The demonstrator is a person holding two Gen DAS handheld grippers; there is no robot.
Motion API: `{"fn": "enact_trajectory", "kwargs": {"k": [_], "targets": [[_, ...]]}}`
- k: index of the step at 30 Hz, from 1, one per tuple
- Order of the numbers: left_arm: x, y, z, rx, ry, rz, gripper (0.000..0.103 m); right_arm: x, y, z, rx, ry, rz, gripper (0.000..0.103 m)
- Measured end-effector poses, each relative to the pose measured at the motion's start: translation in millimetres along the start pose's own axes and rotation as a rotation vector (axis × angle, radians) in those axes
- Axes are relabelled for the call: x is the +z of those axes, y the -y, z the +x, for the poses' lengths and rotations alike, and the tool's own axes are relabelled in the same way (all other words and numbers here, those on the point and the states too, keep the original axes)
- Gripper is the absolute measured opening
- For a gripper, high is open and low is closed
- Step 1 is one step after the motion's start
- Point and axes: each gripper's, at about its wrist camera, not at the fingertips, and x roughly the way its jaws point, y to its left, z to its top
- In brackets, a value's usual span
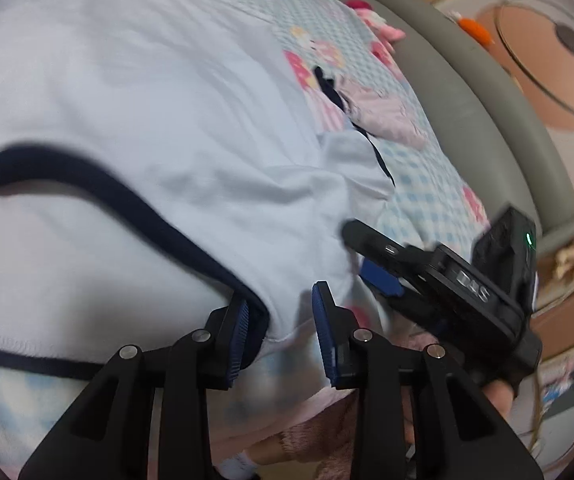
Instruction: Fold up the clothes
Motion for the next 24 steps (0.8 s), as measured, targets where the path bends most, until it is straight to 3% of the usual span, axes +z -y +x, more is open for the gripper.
{"fn": "enact_trajectory", "kwargs": {"k": [1,3,8,9,13,16,20,24], "targets": [[-1.9,0.6,-1.2,0.002,0.002,0.006,0.016,0.6,-3.4,1.8,-0.003,0.0,-0.026,0.04],[-6.0,-0.5,-5.4,-0.006,0.007,0.003,0.014,-2.2,-15.9,-1.4,-0.021,0.023,-0.111,0.012],[-17.8,-2.8,-20.8,-0.016,0.024,0.01,0.011,-26.6,-30.6,-24.7,-0.07,0.085,-0.16,0.002],[-19.0,-3.8,-24.4,-0.028,0.04,0.006,0.011,-30.1,-30.7,-28.3,-0.083,0.09,-0.156,0.002],[-22.0,-9.4,-22.1,0.014,-0.014,0.021,0.012,-42.8,-23.5,-32.8,-0.142,0.067,-0.151,0.002],[-22.4,-7.6,-33.8,0.029,-0.003,0.03,0.013,-37.9,-6.1,-41.7,-0.072,0.088,-0.043,0.005],[-8.8,19.4,-51.7,0.059,0.055,0.138,0.021,-8.7,4.4,-49.0,-0.023,0.119,0.007,0.035],[19.8,50.9,-28.8,0.037,0.054,0.226,0.026,31.2,16.2,-19.5,-0.012,0.043,0.035,0.041]]}}
